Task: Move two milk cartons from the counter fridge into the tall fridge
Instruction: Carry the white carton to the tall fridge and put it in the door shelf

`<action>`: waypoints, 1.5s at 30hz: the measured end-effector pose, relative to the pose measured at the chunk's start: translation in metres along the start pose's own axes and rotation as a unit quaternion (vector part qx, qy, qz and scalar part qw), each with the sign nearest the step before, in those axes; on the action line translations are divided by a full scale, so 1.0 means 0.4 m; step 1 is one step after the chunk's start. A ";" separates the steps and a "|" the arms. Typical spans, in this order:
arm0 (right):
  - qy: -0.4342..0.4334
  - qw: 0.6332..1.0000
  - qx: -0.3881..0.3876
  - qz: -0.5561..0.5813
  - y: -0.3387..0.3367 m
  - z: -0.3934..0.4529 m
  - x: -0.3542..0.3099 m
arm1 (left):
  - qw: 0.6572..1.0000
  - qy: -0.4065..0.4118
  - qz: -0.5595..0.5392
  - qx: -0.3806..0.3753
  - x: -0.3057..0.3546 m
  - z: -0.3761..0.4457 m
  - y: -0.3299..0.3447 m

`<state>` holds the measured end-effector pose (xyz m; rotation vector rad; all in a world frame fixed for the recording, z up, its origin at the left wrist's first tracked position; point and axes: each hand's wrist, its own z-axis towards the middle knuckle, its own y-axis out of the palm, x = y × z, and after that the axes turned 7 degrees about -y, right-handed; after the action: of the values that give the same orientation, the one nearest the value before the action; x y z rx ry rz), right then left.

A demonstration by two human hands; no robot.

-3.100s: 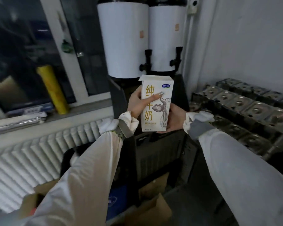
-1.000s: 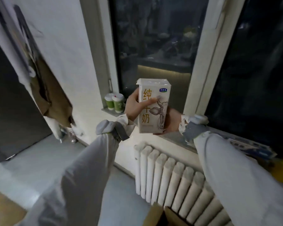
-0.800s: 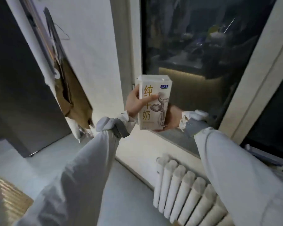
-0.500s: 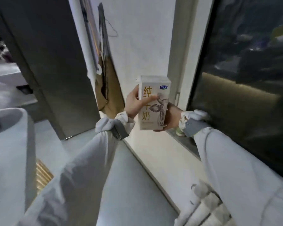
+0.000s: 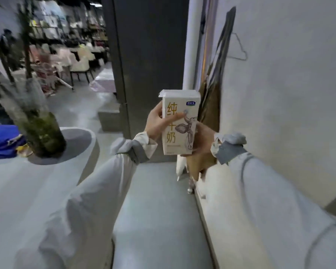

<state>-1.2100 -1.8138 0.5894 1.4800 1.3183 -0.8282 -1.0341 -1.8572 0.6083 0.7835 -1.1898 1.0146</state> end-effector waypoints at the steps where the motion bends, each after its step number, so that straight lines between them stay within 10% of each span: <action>1: 0.018 0.999 -0.046 0.013 0.011 0.052 -0.020 | 1.000 0.000 0.006 0.011 -0.007 0.051 -0.029; 5: 0.061 0.996 -0.063 0.007 0.036 0.302 -0.114 | 0.998 -0.012 0.027 0.056 -0.057 0.245 -0.135; 9: 0.086 0.965 -0.235 0.081 0.039 0.518 -0.158 | 0.995 -0.012 0.047 0.088 -0.118 0.406 -0.229; 16: 0.029 0.990 -0.085 -0.106 0.076 0.994 -0.294 | 0.989 -0.007 0.043 0.145 -0.224 0.765 -0.432; 45: 0.159 0.898 -0.374 -0.167 0.744 2.515 -0.696 | 0.902 -0.025 0.139 0.409 -0.428 1.722 -1.538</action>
<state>-0.8676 -2.8437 0.5920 0.7938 1.8973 -0.2073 -0.7225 -2.7433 0.6065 1.3152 -0.9080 1.7900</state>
